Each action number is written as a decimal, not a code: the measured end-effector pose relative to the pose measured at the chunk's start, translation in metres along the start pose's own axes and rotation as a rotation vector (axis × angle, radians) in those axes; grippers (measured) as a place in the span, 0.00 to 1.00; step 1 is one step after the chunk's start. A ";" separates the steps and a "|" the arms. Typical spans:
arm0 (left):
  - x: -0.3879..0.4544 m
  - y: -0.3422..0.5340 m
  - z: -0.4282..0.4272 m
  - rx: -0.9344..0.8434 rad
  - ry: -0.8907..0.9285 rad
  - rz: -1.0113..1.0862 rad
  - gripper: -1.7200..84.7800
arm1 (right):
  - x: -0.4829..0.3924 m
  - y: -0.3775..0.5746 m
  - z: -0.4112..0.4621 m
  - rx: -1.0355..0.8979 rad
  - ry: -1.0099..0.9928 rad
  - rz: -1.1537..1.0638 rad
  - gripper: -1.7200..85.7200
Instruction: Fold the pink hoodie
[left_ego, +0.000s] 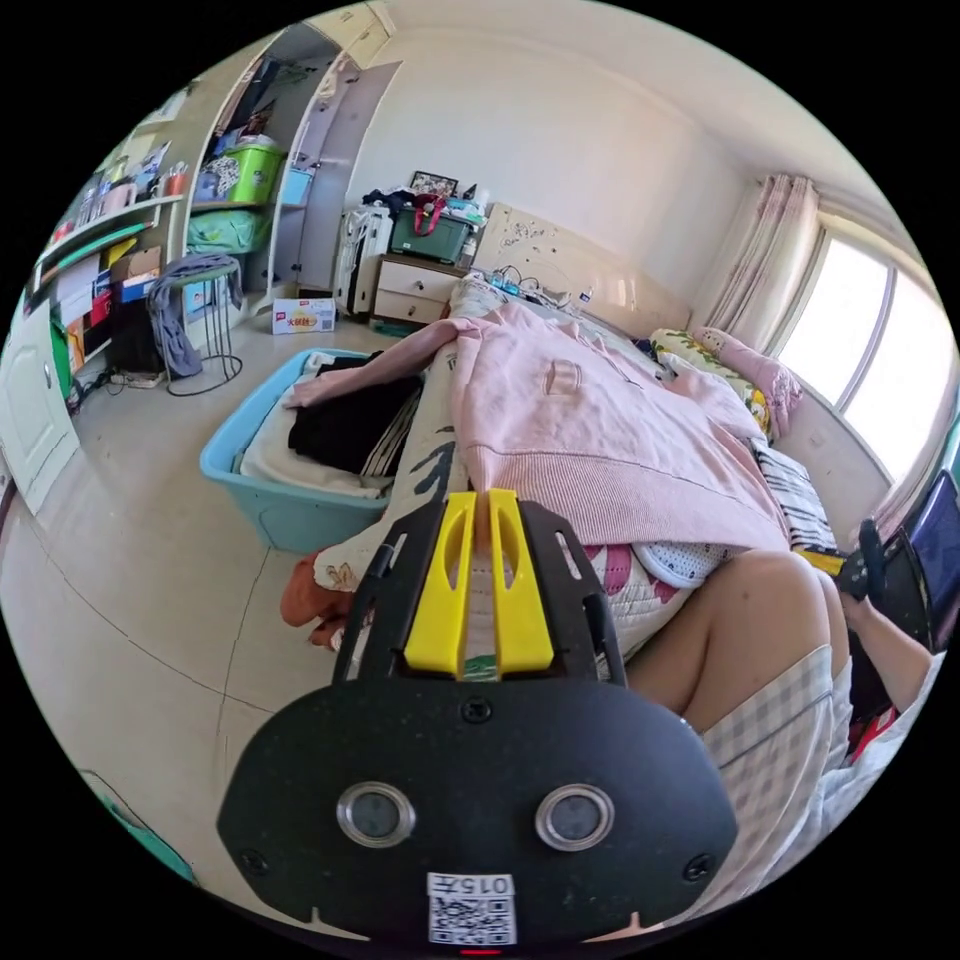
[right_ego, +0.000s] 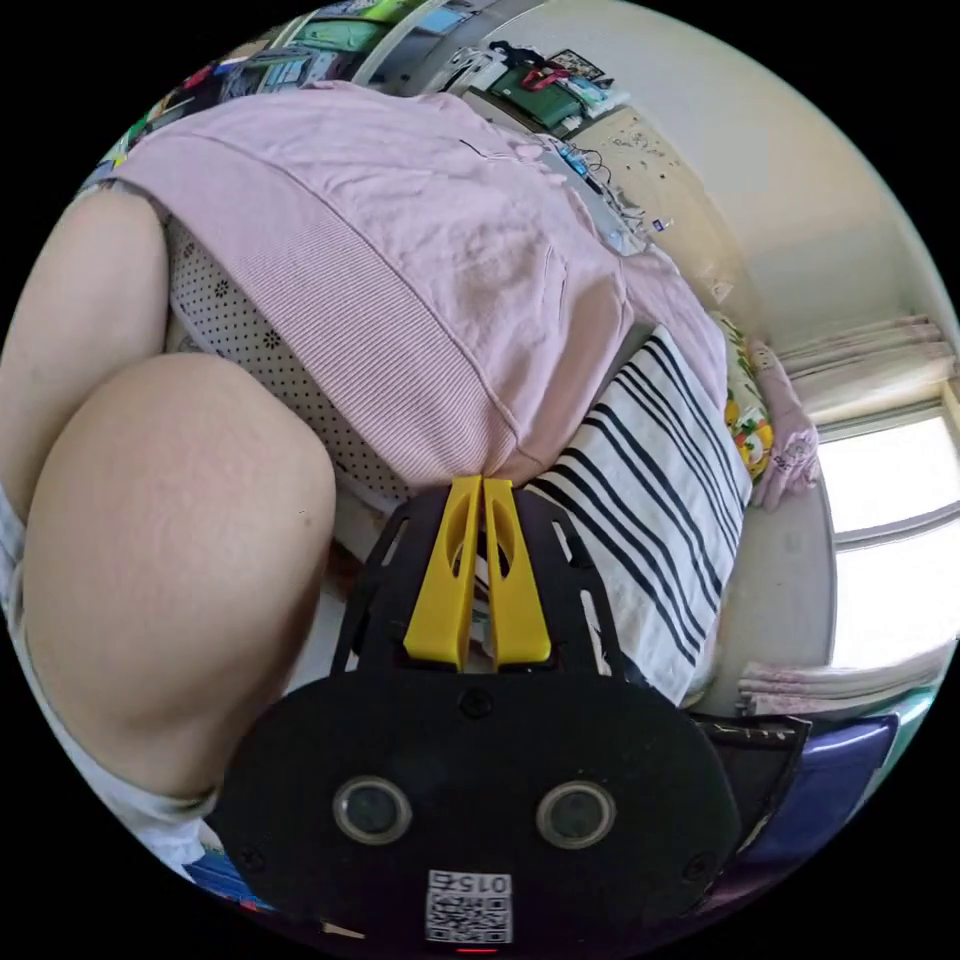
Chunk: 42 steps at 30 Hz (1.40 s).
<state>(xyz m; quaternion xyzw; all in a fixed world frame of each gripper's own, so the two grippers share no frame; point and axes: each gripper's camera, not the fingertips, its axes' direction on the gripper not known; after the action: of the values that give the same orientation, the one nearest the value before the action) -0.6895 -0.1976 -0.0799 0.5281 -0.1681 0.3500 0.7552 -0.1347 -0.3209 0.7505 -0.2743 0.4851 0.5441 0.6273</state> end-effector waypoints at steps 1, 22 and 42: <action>0.000 0.001 -0.001 0.006 0.004 -0.010 0.03 | -0.003 -0.003 -0.002 0.002 0.007 0.006 0.01; 0.041 -0.004 -0.013 -0.012 -0.033 -0.001 0.06 | 0.091 -0.116 0.110 -0.205 -0.859 0.152 0.01; 0.360 -0.175 0.052 0.105 0.301 0.418 0.12 | 0.014 -0.163 0.253 -0.293 -0.976 -0.135 0.01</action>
<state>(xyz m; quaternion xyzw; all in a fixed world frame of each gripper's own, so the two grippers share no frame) -0.3089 -0.1533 0.0456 0.4625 -0.1407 0.5813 0.6545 0.0973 -0.1359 0.8037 -0.1041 0.0356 0.6293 0.7693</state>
